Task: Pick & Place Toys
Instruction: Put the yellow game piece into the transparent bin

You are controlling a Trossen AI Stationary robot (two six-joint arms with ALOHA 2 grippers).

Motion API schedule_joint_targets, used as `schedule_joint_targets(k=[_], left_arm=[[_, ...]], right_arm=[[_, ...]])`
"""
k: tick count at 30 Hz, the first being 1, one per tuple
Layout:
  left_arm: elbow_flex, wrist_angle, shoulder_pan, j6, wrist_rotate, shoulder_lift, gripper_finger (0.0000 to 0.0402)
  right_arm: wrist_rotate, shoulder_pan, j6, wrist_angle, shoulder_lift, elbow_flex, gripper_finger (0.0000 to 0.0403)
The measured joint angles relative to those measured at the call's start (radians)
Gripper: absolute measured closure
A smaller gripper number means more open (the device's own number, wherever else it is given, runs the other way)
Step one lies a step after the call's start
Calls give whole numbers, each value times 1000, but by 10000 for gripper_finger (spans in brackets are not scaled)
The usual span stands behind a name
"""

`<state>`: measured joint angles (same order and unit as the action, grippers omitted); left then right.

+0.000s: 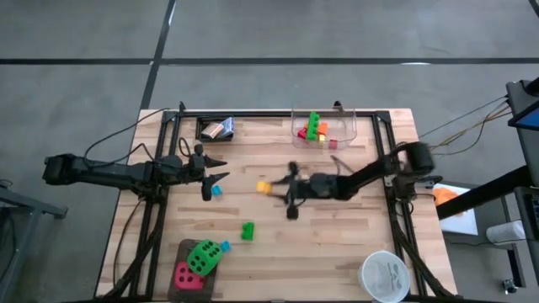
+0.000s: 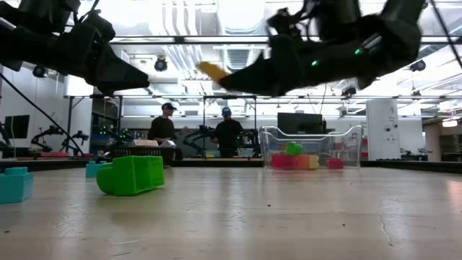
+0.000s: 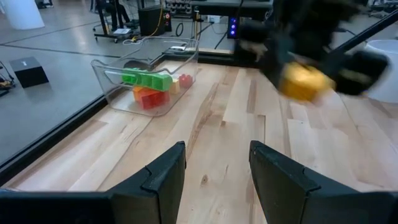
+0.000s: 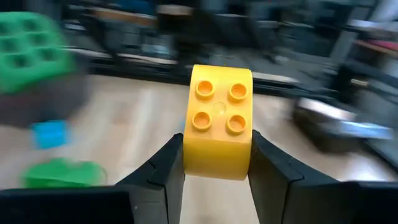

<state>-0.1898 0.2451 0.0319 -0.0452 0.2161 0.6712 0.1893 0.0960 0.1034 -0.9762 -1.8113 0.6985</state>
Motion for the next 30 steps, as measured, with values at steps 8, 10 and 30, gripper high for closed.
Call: schedule_joint_targets(k=[8, 10, 30], left_arm=[[0, 9, 0, 0, 0, 0, 224], [0, 10, 0, 0, 0, 0, 224], [0, 11, 0, 1, 0, 0, 224]], right_arm=[[332, -188, -3, 481, 367, -89, 275], [368, -252, -20, 595, 439, -89, 275], [286, -546, -222, 970, 489, -94, 223]])
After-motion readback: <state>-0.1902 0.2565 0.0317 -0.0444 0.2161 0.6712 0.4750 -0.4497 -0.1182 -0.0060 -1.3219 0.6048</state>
